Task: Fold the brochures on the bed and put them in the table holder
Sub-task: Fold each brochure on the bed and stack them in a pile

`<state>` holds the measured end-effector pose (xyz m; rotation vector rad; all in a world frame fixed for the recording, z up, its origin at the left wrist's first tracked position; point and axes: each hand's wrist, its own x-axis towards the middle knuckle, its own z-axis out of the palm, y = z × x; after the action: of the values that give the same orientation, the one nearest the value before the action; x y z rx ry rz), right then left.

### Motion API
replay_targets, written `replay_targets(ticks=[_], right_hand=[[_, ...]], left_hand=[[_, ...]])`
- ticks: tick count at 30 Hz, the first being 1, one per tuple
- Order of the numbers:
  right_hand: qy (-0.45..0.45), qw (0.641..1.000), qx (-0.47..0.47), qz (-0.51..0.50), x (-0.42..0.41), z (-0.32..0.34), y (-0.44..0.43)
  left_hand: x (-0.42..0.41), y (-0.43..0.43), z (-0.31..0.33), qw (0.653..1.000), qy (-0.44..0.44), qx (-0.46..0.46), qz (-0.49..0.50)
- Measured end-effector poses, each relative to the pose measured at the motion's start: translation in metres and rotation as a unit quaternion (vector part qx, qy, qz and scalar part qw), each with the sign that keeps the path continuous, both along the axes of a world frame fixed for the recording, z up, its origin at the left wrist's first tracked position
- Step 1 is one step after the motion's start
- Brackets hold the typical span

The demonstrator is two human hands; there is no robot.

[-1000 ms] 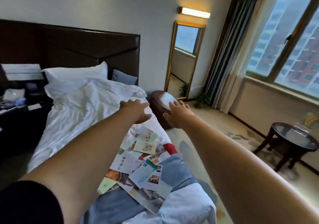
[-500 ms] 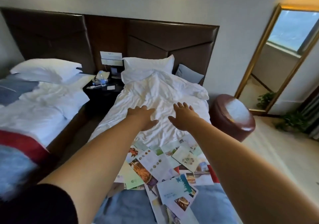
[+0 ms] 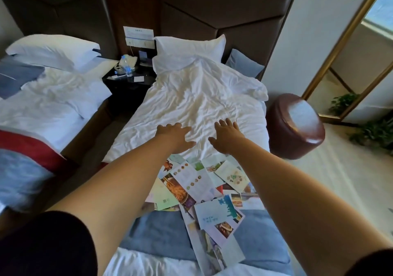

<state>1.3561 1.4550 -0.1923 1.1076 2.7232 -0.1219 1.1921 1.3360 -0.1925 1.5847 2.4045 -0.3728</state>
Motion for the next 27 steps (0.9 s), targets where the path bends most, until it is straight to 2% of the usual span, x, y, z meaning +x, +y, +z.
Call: replay_targets(ticks=[9,14,18,23,27], right_hand=[[-0.049,0.996,-0.079,-0.016,0.005,-0.128,0.003],[-0.069,0.987,-0.136,-0.054,0.024,-0.226,0.007],[-0.117,0.968,-0.214,-0.056,0.047,-0.309,-0.004],[-0.145,0.948,-0.273,-0.080,0.060,-0.407,-0.010],[-0.155,0.937,-0.291,-0.117,0.076,-0.466,-0.015]], left_hand=[[0.015,0.029,-0.122,0.990,-0.057,-0.091,-0.093],[0.033,0.040,-0.226,0.979,-0.089,-0.145,-0.109],[0.054,0.036,-0.312,0.965,-0.093,-0.210,-0.129],[0.090,0.042,-0.403,0.954,-0.150,-0.225,-0.130],[0.112,0.046,-0.467,0.951,-0.149,-0.241,-0.120]])
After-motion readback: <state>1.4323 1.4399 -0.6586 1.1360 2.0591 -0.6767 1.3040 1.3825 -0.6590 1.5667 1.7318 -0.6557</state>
